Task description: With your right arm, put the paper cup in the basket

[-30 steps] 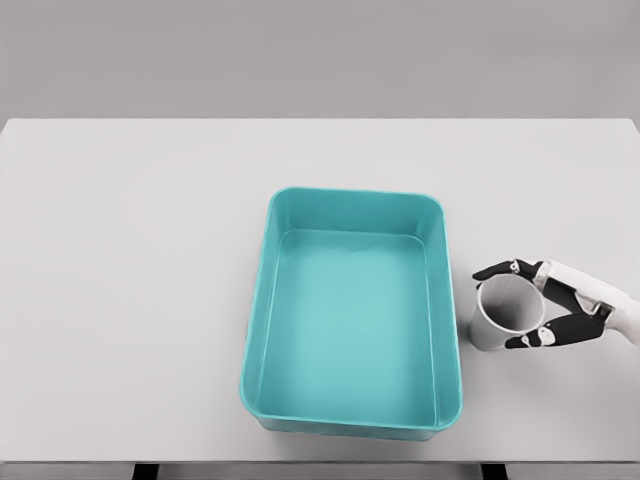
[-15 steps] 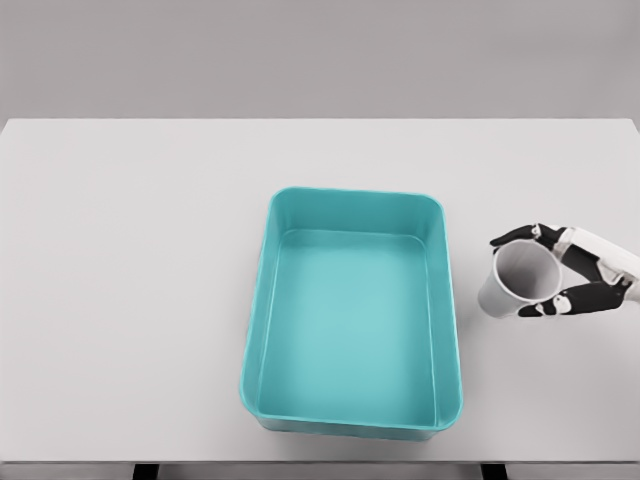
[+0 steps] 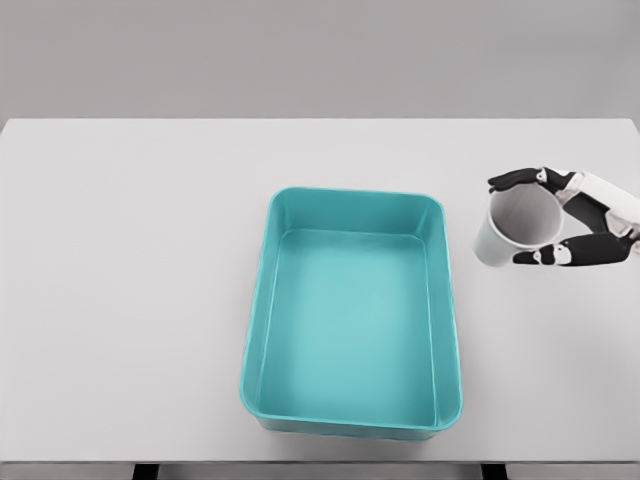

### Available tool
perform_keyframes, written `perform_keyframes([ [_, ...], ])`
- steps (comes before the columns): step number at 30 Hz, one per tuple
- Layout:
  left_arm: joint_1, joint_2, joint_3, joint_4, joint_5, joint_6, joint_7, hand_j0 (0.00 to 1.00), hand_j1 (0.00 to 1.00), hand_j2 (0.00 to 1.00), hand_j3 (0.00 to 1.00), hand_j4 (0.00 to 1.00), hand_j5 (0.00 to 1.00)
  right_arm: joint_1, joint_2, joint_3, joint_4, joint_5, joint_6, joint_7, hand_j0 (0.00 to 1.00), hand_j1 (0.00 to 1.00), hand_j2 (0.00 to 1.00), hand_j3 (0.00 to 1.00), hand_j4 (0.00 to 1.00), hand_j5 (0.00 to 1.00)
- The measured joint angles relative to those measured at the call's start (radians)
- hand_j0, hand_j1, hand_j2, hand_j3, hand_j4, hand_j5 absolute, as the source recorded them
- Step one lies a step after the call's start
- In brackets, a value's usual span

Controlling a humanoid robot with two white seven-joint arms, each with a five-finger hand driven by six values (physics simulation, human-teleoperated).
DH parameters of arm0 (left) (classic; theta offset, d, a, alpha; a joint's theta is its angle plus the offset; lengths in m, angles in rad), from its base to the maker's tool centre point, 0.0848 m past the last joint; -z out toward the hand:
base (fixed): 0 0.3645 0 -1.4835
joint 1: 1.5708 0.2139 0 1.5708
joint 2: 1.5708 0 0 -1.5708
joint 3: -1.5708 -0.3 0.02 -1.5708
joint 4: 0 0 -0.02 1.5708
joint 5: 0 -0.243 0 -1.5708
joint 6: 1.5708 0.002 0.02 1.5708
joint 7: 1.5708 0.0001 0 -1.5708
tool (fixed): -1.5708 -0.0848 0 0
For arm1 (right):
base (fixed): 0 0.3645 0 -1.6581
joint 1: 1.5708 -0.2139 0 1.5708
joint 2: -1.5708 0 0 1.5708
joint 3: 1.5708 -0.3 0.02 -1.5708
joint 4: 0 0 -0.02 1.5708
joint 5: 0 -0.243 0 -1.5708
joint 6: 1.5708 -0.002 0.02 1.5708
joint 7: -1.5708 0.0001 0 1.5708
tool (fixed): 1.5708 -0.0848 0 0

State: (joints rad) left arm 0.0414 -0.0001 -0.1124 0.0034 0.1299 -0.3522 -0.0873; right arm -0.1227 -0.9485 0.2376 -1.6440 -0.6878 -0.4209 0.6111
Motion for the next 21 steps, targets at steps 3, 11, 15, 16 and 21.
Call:
perform_keyframes([
  [3,-0.002,0.000,0.000,0.000,0.000,0.000,0.000,1.00,1.00,1.00,1.00,1.00,1.00,-0.023,0.004,-0.001,-0.025,0.001,0.000,0.000,0.73,0.73,0.73,0.73,0.73,0.73],
  [11,0.000,0.000,0.000,0.000,0.000,0.000,0.000,1.00,1.00,1.00,1.00,1.00,1.00,-0.040,0.010,0.002,-0.086,0.012,0.002,0.000,0.72,0.72,0.72,0.72,0.72,0.72],
  [15,0.000,0.000,0.000,0.000,0.000,0.000,0.000,1.00,1.00,1.00,1.00,1.00,1.00,-0.066,0.024,0.013,-0.103,0.020,0.005,0.000,0.72,0.72,0.72,0.72,0.72,0.72],
  [16,0.000,0.000,0.000,0.000,0.000,0.000,0.000,1.00,1.00,1.00,1.00,1.00,1.00,-0.083,0.030,0.019,-0.105,0.024,0.006,0.000,0.72,0.72,0.72,0.72,0.72,0.72],
  [21,0.000,0.000,0.000,0.000,0.000,0.000,0.000,1.00,1.00,1.00,1.00,1.00,1.00,-0.124,0.045,0.058,-0.108,0.037,0.008,0.000,0.72,0.72,0.72,0.72,0.72,0.72],
])
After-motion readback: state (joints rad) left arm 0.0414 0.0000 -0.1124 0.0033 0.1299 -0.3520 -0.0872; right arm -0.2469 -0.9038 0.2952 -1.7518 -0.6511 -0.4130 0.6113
